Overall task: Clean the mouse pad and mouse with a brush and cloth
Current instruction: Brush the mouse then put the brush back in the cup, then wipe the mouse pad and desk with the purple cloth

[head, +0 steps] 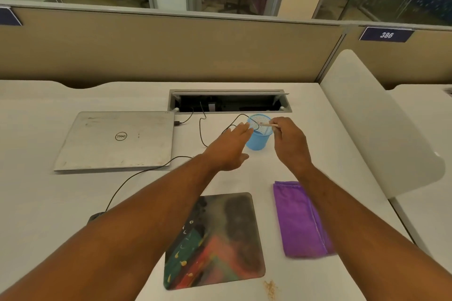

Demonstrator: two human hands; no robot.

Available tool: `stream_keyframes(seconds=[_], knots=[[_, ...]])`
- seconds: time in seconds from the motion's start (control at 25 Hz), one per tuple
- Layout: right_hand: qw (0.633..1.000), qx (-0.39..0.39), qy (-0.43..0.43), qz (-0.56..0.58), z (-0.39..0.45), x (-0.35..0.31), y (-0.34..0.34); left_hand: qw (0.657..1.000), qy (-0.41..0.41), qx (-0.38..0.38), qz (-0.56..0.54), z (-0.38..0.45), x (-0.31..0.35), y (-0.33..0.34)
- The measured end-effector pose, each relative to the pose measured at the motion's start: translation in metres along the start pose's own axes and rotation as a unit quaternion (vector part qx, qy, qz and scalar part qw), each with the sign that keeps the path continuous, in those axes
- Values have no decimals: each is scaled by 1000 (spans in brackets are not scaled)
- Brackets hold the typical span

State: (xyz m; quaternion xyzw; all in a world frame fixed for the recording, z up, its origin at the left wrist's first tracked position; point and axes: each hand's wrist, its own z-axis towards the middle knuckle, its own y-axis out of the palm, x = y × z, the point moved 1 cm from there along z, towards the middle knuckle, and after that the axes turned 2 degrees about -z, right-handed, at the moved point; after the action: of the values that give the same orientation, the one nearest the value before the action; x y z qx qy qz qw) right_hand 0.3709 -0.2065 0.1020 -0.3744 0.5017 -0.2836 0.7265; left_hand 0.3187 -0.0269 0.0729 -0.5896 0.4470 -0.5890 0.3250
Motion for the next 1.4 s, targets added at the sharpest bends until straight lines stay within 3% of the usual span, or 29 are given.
stream_keyframes(seconds=[0.28,0.56,0.68,1.0,1.24,1.4], knots=[[984,-82,-80,-140,21,13,24,995,47,-27,80,20,-9,15],[972,-189,-29,-135,28,31,41,994,44,-46,90,22,-13,25],[970,-195,-47,-140,28,34,44,995,44,-46,81,21,-13,24],[974,-158,-90,-135,26,33,37,992,41,-51,105,21,-12,25],[997,-26,14,-69,-7,44,11,992,36,-42,111,10,-3,32],[992,38,111,-34,-66,58,2,993,38,-37,106,-8,6,39]])
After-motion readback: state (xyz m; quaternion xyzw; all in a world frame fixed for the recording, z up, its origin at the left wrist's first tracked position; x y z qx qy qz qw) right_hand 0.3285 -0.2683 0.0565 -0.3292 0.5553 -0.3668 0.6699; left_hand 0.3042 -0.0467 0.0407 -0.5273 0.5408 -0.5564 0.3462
